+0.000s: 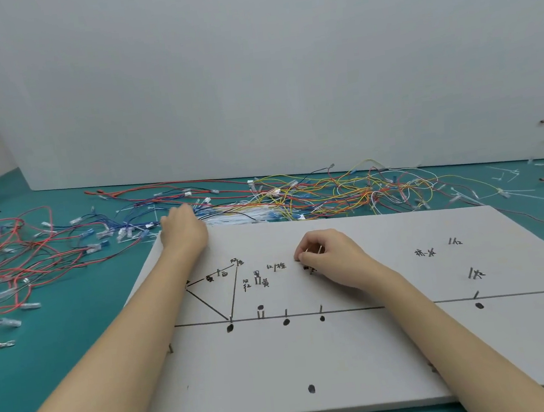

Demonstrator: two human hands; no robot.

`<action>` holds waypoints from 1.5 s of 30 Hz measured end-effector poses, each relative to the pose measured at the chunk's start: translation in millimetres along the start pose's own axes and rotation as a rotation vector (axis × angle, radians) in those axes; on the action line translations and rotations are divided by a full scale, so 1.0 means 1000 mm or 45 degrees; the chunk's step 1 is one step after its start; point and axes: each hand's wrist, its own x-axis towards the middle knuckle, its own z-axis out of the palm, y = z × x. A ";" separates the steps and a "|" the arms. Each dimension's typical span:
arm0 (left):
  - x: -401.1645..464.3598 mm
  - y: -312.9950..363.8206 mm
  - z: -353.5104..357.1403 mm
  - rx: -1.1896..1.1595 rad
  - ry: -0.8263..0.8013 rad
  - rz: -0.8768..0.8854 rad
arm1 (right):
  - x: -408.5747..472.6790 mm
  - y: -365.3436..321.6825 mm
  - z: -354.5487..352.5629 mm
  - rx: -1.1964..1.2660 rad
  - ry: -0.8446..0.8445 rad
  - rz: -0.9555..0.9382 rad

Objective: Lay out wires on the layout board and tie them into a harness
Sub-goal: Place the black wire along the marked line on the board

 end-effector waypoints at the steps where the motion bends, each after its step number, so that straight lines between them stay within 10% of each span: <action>1: 0.003 -0.003 0.000 -0.071 0.033 -0.044 | 0.000 0.000 0.000 0.001 0.001 0.000; 16: 0.021 -0.009 0.000 -0.737 0.234 -0.231 | 0.000 0.000 0.000 0.000 0.012 0.015; 29: 0.021 0.000 -0.037 -1.222 1.031 -0.305 | 0.001 0.001 0.001 -0.006 0.012 0.007; 45: 0.028 -0.006 -0.050 -1.849 0.881 -0.828 | 0.001 0.002 0.001 -0.022 0.021 0.003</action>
